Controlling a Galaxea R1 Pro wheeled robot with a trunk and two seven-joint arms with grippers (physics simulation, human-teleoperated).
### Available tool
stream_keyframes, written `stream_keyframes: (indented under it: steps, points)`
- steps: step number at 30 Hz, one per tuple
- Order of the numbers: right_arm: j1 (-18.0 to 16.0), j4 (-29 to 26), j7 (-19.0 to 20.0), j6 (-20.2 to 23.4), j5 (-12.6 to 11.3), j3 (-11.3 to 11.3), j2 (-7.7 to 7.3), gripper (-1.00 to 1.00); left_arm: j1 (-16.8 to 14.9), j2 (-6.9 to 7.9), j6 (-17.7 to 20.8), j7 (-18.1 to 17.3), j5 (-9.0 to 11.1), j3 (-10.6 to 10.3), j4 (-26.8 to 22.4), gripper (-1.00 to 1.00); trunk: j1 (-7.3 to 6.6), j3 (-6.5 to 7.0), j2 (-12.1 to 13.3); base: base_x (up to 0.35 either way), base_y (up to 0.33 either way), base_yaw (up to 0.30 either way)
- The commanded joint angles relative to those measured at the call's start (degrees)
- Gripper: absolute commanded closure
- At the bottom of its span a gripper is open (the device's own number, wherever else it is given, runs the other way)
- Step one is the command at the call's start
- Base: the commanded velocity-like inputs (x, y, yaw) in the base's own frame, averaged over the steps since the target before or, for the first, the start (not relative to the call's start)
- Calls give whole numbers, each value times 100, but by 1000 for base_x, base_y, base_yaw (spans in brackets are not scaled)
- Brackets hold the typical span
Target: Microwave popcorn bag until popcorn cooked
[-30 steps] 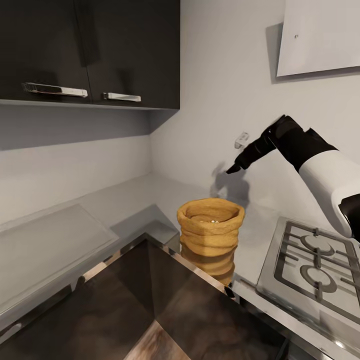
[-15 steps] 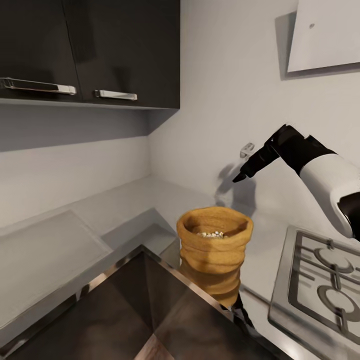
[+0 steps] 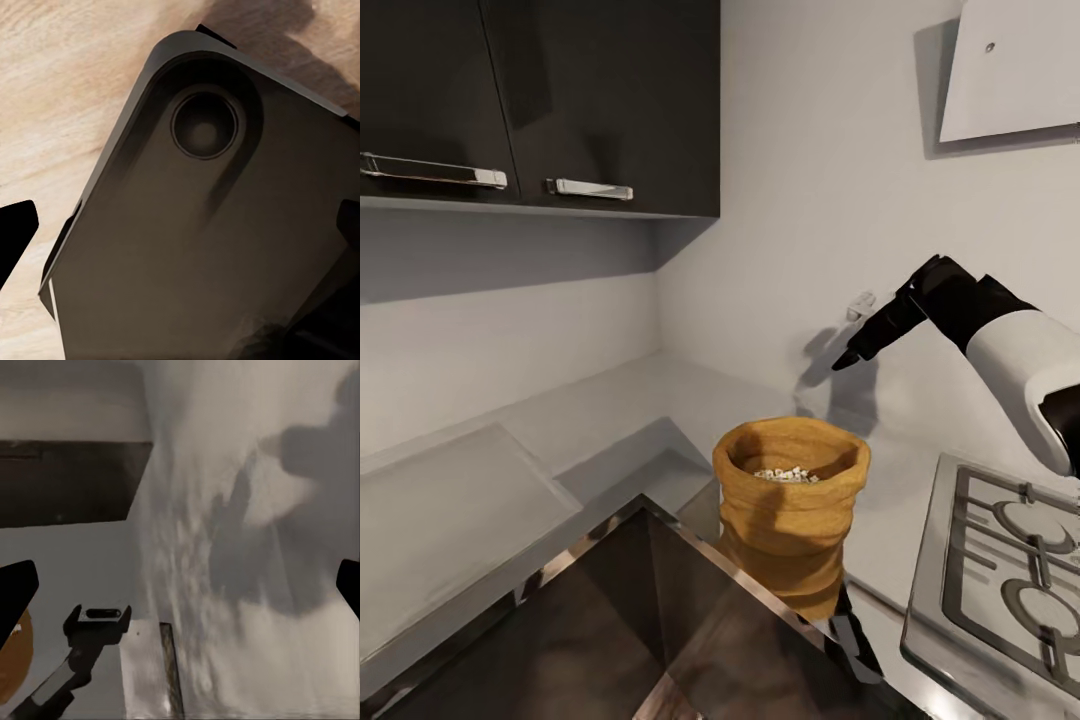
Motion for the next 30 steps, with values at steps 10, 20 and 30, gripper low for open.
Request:
stream_keyframes:
  steps: [10, 20, 30]
  points:
    - [-4, -74, 359, 31, 59, 32, 9, -100, -1, 5, -10, 17, 1, -15, -5, -100, -2, -6, -3, -106, 0, 0]
    - [390, -2, 1262, 34, 43, 31, 57, -100, -1, 5, -10, 17, 3, -13, -5, -100, -2, -6, -3, 0, 0, 0]
    - [545, -7, 1248, -28, 64, 37, 70, -100, -1, 5, -10, 17, 7, -11, -5, -100, -2, -6, -3, 0, 0, 0]
